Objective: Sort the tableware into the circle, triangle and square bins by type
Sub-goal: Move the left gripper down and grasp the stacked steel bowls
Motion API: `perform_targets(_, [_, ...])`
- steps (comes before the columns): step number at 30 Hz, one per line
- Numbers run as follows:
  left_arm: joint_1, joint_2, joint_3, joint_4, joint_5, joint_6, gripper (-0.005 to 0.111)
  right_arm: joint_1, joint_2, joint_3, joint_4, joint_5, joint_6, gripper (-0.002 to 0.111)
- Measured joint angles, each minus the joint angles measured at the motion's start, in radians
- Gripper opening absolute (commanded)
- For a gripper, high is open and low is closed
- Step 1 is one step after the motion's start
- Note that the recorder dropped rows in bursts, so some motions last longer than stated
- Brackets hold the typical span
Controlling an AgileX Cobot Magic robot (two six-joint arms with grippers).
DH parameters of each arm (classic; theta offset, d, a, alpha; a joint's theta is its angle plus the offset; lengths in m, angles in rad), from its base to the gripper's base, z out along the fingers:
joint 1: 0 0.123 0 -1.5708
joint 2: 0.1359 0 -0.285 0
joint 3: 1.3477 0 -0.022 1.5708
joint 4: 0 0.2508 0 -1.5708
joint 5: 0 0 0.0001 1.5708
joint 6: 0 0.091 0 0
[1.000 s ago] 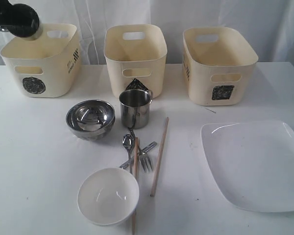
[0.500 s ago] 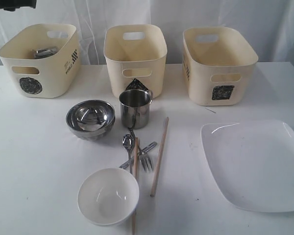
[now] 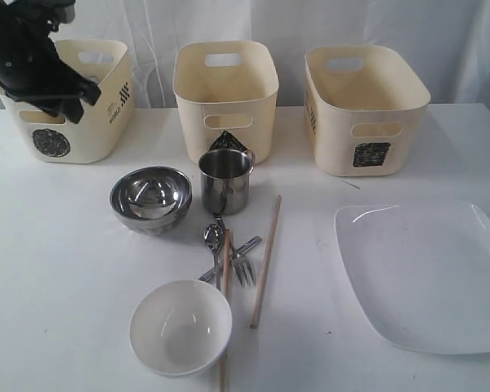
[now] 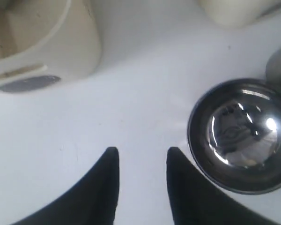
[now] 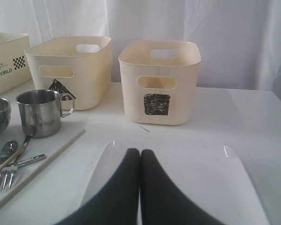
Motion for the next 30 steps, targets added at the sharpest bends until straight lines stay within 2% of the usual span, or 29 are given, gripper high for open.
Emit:
perform_targets(7, [-0.009, 0.003, 0.110, -0.059, -0.054, -0.004, 0.057, 0.000, 0.000, 0.000, 0.000, 0.000, 0.000, 0.000])
perform_targets(17, [-0.016, 0.095, 0.128, -0.179, -0.108, -0.004, 0.057, 0.000, 0.000, 0.000, 0.000, 0.000, 0.000, 0.000])
perform_targets(23, [-0.045, 0.153, 0.128, -0.195, -0.137, -0.004, 0.057, 0.000, 0.000, 0.000, 0.000, 0.000, 0.000, 0.000])
perform_targets(30, [-0.049, 0.216, 0.128, -0.198, -0.148, -0.002, 0.056, 0.000, 0.000, 0.000, 0.000, 0.000, 0.000, 0.000])
